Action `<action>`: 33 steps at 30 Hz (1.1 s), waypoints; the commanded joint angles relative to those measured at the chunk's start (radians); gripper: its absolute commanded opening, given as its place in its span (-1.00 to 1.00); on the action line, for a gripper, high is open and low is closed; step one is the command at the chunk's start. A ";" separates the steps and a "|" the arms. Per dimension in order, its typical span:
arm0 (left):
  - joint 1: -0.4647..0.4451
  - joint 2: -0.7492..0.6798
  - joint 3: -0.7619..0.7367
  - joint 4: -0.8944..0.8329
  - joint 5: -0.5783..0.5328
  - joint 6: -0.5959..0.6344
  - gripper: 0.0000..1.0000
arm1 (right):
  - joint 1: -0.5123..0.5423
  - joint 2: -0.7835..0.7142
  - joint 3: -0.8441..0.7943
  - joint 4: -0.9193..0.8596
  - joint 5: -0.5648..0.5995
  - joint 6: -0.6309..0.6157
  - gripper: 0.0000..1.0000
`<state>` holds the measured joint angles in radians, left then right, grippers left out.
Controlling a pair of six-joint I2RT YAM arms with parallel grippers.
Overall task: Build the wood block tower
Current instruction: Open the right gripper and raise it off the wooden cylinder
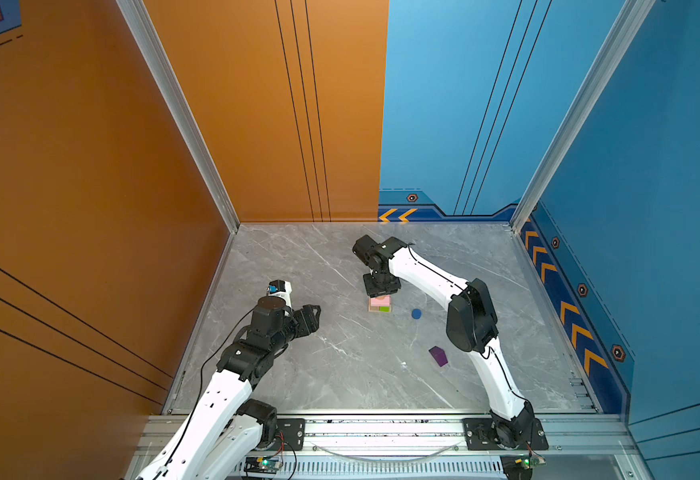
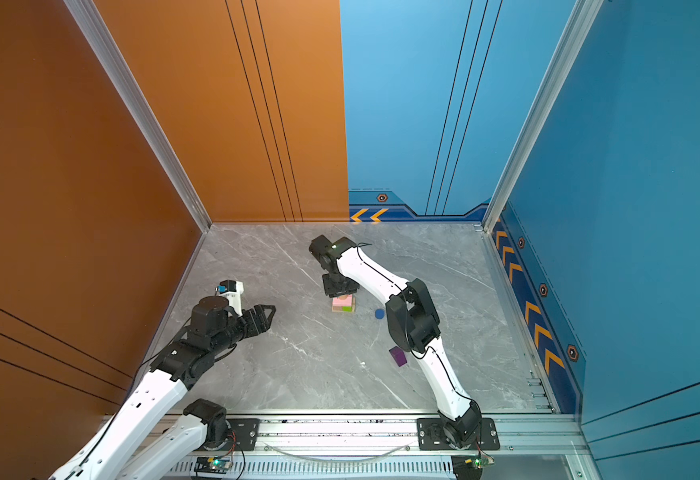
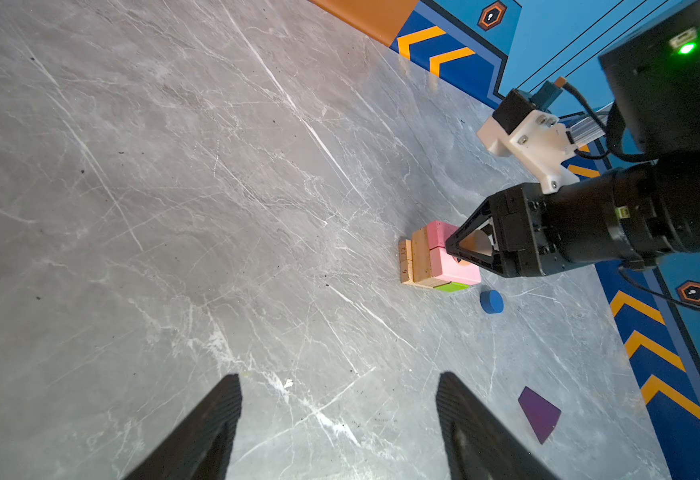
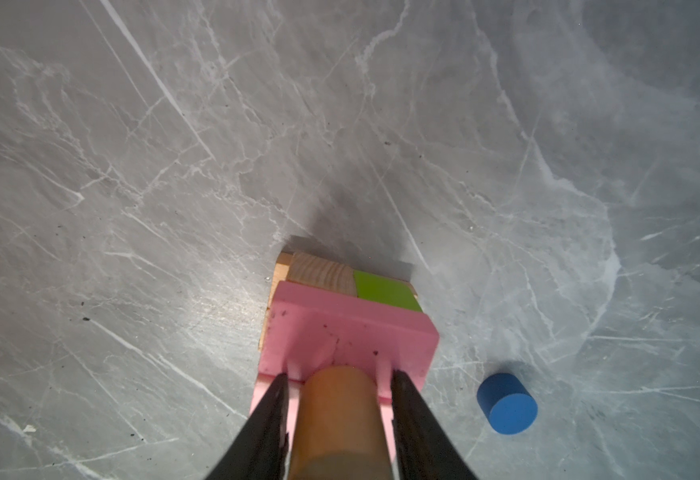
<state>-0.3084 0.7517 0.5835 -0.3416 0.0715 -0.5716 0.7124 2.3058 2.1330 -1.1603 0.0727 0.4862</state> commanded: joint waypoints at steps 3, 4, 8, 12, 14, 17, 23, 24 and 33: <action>0.011 -0.004 -0.011 -0.013 -0.003 0.016 0.52 | -0.004 -0.027 0.025 -0.024 0.019 0.000 -0.10; 0.011 -0.004 -0.011 -0.014 -0.003 0.017 0.52 | -0.005 -0.033 0.025 -0.024 0.019 0.001 -0.08; 0.011 -0.002 -0.010 -0.011 -0.001 0.016 0.52 | -0.004 -0.070 0.025 -0.025 0.036 0.005 -0.01; 0.011 -0.002 -0.005 -0.013 0.005 0.013 0.52 | -0.005 -0.122 0.009 -0.027 0.058 0.005 0.05; 0.012 -0.002 -0.003 -0.012 0.008 0.010 0.52 | -0.005 -0.157 -0.006 -0.027 0.076 0.002 0.07; 0.011 0.005 0.002 -0.011 0.016 0.001 0.51 | -0.005 -0.220 -0.032 -0.016 0.103 -0.004 0.11; 0.007 0.019 0.015 -0.011 0.025 -0.016 0.50 | -0.043 -0.402 -0.187 0.104 0.153 -0.011 0.19; 0.007 0.023 0.020 -0.012 0.025 -0.018 0.50 | -0.051 -0.443 -0.236 0.147 0.160 -0.006 0.20; -0.043 0.057 0.088 -0.030 0.011 -0.034 0.47 | -0.160 -0.877 -0.758 0.690 0.115 0.061 0.30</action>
<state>-0.3313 0.7963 0.6277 -0.3557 0.0864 -0.5961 0.5774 1.5166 1.4403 -0.7097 0.1925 0.5159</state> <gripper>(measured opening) 0.737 0.645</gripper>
